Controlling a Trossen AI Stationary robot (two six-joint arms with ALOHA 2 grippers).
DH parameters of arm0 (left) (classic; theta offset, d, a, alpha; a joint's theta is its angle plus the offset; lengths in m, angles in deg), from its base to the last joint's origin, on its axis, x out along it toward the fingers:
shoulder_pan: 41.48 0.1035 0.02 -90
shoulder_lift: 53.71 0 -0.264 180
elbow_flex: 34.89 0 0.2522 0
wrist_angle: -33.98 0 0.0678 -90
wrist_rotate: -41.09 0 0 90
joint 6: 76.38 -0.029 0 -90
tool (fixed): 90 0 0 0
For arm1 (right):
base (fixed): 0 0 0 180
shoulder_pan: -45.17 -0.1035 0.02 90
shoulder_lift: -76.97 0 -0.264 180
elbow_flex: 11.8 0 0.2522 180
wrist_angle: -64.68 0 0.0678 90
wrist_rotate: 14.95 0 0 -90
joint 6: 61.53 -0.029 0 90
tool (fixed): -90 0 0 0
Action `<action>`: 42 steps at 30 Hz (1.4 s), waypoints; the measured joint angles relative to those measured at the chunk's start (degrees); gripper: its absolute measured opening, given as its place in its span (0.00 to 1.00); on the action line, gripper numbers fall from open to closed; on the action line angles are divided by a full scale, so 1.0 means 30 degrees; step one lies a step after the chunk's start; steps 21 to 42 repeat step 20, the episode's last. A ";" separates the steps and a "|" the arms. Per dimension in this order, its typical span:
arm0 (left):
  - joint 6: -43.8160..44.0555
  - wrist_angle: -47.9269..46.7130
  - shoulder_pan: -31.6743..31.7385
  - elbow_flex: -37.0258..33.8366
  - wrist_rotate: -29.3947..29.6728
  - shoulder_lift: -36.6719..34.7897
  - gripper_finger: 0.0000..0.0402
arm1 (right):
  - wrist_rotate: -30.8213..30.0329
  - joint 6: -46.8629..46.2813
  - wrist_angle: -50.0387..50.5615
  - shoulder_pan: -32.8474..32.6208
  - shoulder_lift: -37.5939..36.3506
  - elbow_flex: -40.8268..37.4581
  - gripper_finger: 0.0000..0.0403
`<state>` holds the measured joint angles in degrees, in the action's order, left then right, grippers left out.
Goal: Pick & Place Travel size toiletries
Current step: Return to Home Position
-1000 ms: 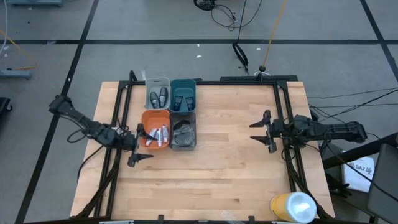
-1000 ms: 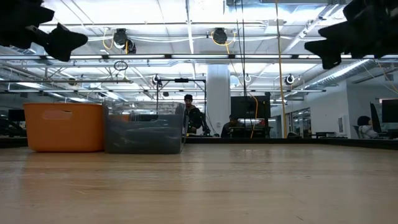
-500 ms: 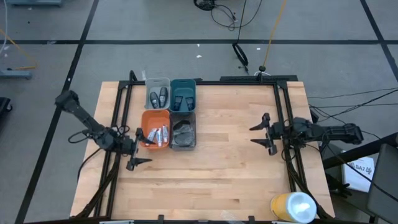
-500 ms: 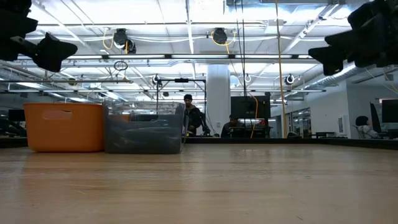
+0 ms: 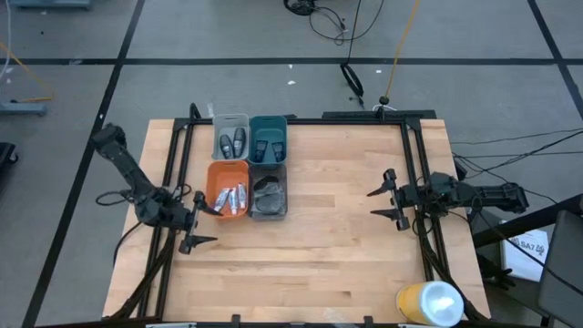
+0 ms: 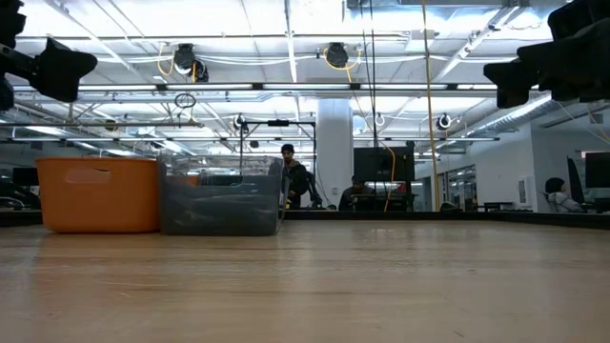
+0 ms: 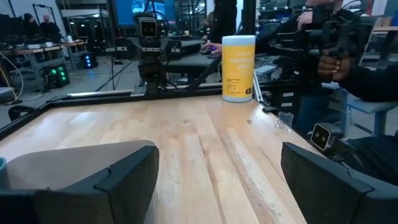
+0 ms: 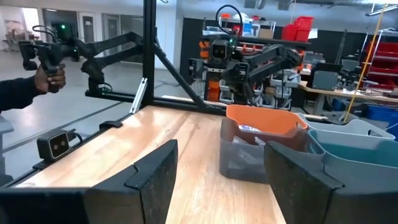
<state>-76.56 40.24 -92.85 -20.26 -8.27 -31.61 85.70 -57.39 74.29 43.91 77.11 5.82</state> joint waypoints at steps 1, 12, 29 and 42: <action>0.0020 -0.0004 -0.0200 0.0000 0.0228 0.0004 0.82 | 0.0007 0.0008 0.0008 0.0000 0.0001 0.0000 0.56; 0.0159 0.0176 -0.1829 0.0001 0.1644 0.0004 0.80 | -0.0080 0.0852 0.0138 0.0007 0.0007 -0.0036 0.56; 0.0162 0.0273 -0.2016 0.0022 0.2690 0.0004 0.80 | -0.0105 0.1483 0.0197 0.0015 0.0007 -0.0044 0.56; 0.0162 0.0273 -0.2016 0.0022 0.2690 0.0004 0.80 | -0.0105 0.1483 0.0197 0.0015 0.0007 -0.0044 0.56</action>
